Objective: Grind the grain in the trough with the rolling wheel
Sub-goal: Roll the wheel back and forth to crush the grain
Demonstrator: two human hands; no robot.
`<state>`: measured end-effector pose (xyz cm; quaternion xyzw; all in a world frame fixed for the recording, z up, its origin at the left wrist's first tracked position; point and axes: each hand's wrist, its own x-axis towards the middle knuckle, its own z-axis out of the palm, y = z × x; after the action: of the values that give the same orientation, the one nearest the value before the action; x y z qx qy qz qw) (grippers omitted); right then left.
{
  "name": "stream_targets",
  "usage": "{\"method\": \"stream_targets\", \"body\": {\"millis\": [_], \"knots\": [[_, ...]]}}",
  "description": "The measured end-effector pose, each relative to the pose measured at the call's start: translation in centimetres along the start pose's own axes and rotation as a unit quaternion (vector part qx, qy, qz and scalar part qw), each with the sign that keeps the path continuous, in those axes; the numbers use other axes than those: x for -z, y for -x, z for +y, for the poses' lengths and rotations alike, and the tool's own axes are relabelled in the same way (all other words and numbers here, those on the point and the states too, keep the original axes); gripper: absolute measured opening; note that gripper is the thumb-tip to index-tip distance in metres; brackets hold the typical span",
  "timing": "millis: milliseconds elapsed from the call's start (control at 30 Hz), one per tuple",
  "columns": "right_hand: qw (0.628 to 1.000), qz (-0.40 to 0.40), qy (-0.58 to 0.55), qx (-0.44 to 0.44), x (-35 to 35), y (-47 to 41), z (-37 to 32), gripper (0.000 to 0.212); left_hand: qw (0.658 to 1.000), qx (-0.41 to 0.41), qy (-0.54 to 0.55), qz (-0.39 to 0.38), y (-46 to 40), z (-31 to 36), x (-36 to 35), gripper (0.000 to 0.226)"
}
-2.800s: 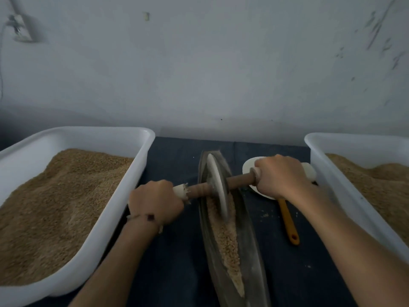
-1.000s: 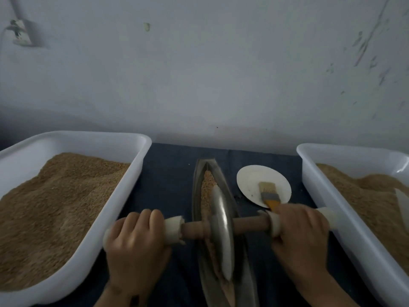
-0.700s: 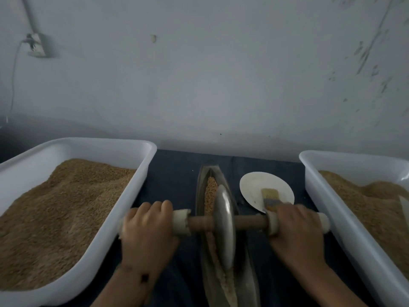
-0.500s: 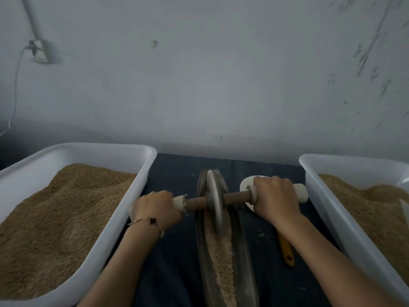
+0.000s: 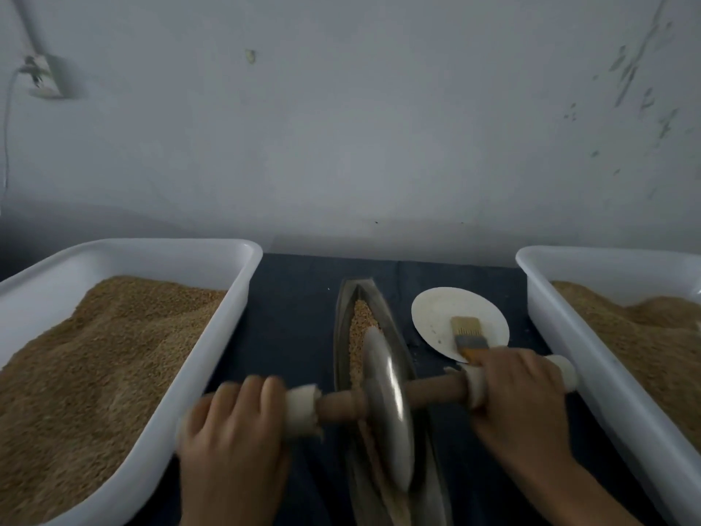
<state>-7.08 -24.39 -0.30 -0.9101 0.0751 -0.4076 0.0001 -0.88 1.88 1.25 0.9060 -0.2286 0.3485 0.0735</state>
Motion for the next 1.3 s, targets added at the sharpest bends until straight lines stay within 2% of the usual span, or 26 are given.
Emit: {"method": "stream_targets", "body": {"millis": [100, 200, 267, 333, 400, 467, 533, 600, 633, 733, 867, 967, 1067, 1167, 1300], "knots": [[0.994, -0.103, 0.019, -0.023, -2.2, -4.2, 0.5, 0.026, 0.979, 0.042, -0.051, -0.193, -5.8, 0.1, -1.5, 0.018], [0.971, -0.228, 0.054, -0.043, -4.1, -8.3, 1.2, 0.014, 0.956, 0.076, -0.055, -0.277, -10.9, -0.4, -4.0, 0.011], [0.959, -0.271, 0.052, -0.06, -4.7, -9.2, 1.3, 0.012, 0.944, 0.081, -0.06, -0.315, -12.5, -0.2, -4.5, 0.014], [0.96, -0.264, 0.045, -0.083, -4.0, -8.2, 0.9, 0.011, 0.955, 0.08, -0.069, -0.278, -11.8, 0.5, -3.9, 0.012], [0.969, -0.225, 0.048, -0.095, -2.5, -5.6, 0.1, 0.009, 0.975, 0.068, -0.078, -0.198, -9.1, 1.3, -2.3, 0.011], [0.979, -0.179, 0.031, -0.088, -0.5, -2.0, -0.3, 0.019, 0.987, 0.059, -0.058, -0.14, -5.2, 1.5, -0.5, 0.022], [0.996, -0.078, 0.029, -0.029, 1.7, 1.3, -0.4, 0.036, 0.997, 0.043, 0.0, -0.068, -1.2, 0.9, 0.8, 0.027], [0.998, 0.013, 0.046, 0.043, 3.8, 3.0, -0.6, 0.039, 0.998, 0.045, 0.014, -0.041, 1.9, 0.3, 1.7, 0.018], [0.997, 0.031, 0.044, 0.055, 4.5, 3.0, -0.7, 0.044, 0.998, 0.051, 0.013, -0.045, 2.6, 0.1, 2.0, 0.016], [0.999, -0.008, 0.022, 0.029, 4.4, 1.4, -1.1, 0.059, 0.996, 0.051, 0.029, -0.06, 2.2, -0.1, 1.7, 0.015], [0.994, -0.104, 0.011, -0.028, 0.6, -1.9, -0.7, 0.036, 0.997, 0.029, 0.039, -0.054, -1.8, -0.3, -1.1, 0.033], [0.983, -0.159, 0.064, -0.064, -3.0, -6.2, -0.2, 0.022, 0.994, 0.06, 0.02, -0.084, -6.1, -0.6, -3.8, 0.021], [0.98, -0.146, 0.096, -0.094, -5.2, -9.2, -0.5, 0.02, 0.988, 0.106, 0.003, -0.111, -9.6, -0.8, -6.1, 0.007], [0.98, -0.143, 0.09, -0.106, -4.8, -9.2, -1.3, 0.016, 0.988, 0.119, 0.005, -0.097, -9.4, -0.7, -6.6, 0.004], [0.989, -0.111, 0.089, -0.045, -1.3, -5.1, -1.9, 0.029, 0.986, 0.109, 0.051, -0.114, -4.9, -0.7, -4.3, 0.013]]}}
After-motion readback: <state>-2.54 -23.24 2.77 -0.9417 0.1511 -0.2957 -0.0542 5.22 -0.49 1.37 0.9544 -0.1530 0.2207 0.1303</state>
